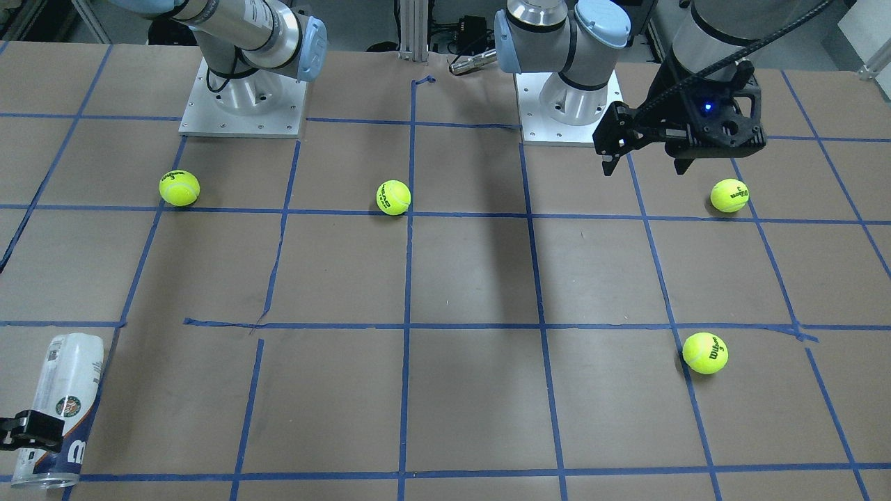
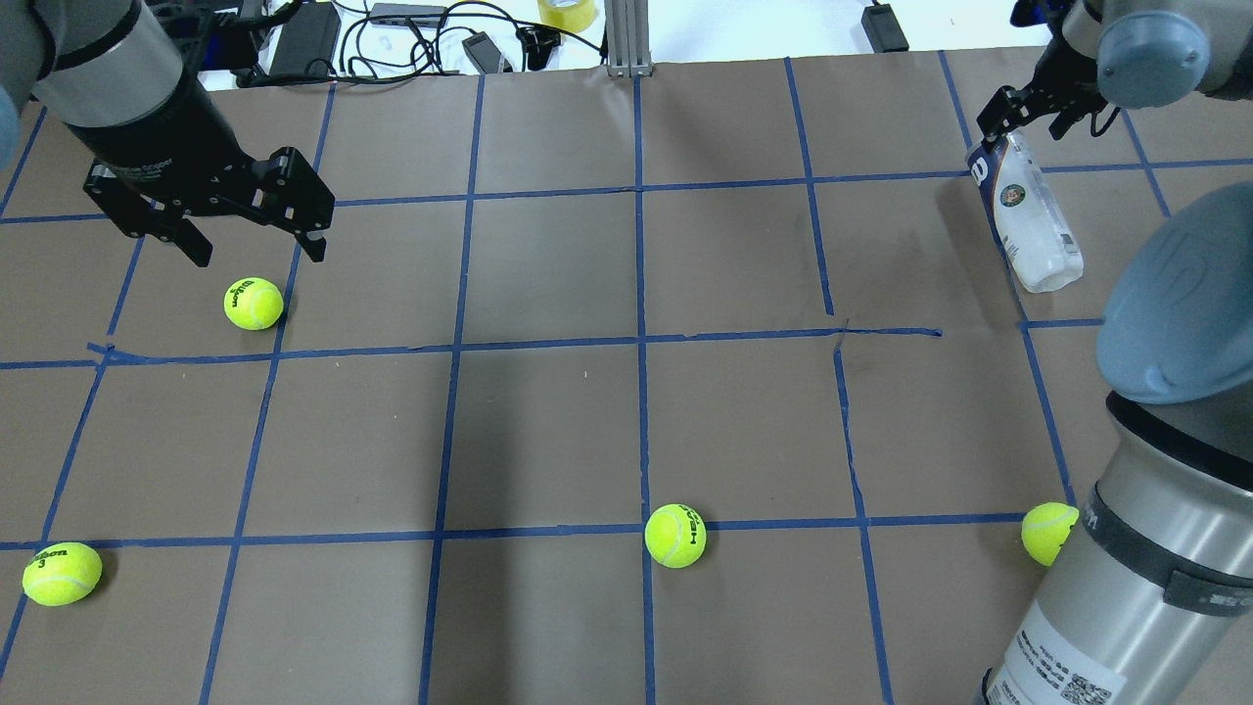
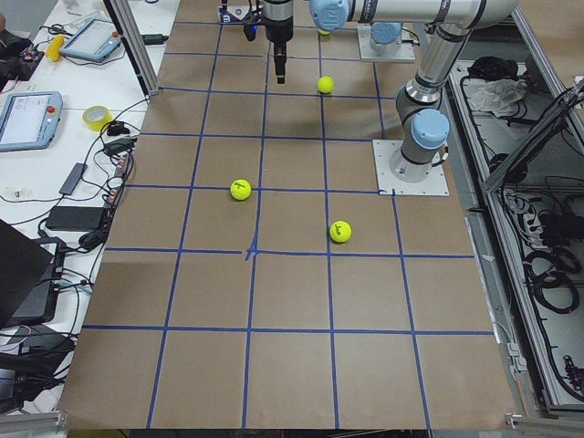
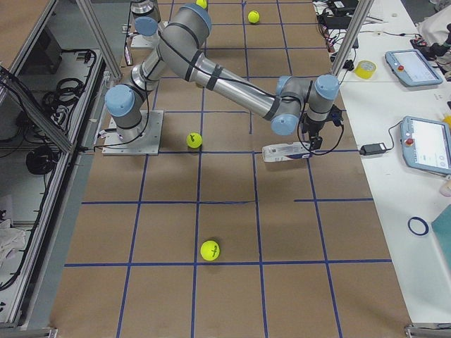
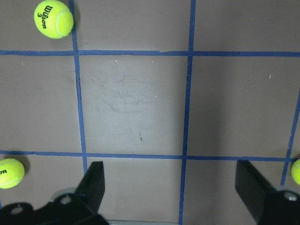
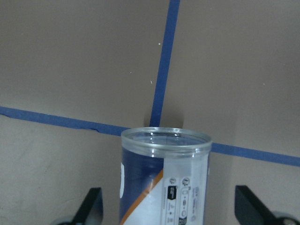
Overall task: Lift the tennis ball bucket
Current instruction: 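Close the right gripper on the can's open end and lift it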
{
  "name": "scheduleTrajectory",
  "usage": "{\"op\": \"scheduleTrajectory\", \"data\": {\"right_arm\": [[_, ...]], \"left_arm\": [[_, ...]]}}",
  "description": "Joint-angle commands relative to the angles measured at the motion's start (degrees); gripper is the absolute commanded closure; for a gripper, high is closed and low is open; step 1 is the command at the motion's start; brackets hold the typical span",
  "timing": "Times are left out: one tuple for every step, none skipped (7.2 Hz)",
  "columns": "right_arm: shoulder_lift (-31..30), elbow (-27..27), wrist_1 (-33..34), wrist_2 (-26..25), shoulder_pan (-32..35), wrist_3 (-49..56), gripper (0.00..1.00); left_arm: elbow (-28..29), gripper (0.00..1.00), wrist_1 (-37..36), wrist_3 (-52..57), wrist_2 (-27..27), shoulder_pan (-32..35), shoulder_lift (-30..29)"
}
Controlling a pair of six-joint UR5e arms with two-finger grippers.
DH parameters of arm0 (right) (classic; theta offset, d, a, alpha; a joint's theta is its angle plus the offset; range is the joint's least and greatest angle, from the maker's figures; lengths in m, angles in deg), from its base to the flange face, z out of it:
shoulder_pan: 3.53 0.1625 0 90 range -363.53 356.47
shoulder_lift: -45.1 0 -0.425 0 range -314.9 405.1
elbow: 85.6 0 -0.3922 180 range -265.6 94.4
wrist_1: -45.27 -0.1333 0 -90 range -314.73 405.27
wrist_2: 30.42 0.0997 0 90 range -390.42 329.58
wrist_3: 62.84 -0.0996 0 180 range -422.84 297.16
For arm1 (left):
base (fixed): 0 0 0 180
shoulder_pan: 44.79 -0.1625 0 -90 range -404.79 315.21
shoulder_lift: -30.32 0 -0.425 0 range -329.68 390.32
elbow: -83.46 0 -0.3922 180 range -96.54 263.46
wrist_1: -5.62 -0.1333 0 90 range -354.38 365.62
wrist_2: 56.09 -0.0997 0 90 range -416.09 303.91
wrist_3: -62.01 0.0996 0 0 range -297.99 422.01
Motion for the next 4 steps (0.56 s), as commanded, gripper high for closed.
{"op": "scheduleTrajectory", "data": {"right_arm": [[2.0,-0.4,1.06,0.88,-0.23,1.31,0.0],[2.09,-0.49,1.15,1.67,-0.14,1.39,0.0],[2.61,-0.4,2.11,1.68,-0.14,1.39,0.0],[3.75,-0.4,3.6,1.76,-0.14,1.39,0.0]], "left_arm": [[0.15,0.0,-0.09,0.0,-0.33,-0.09,0.0],[0.32,0.0,-0.18,0.17,-0.42,-0.26,0.0],[0.41,0.0,-0.26,0.18,-0.42,-0.18,0.0],[0.41,0.0,-0.18,0.18,-0.51,-0.35,0.0]]}}
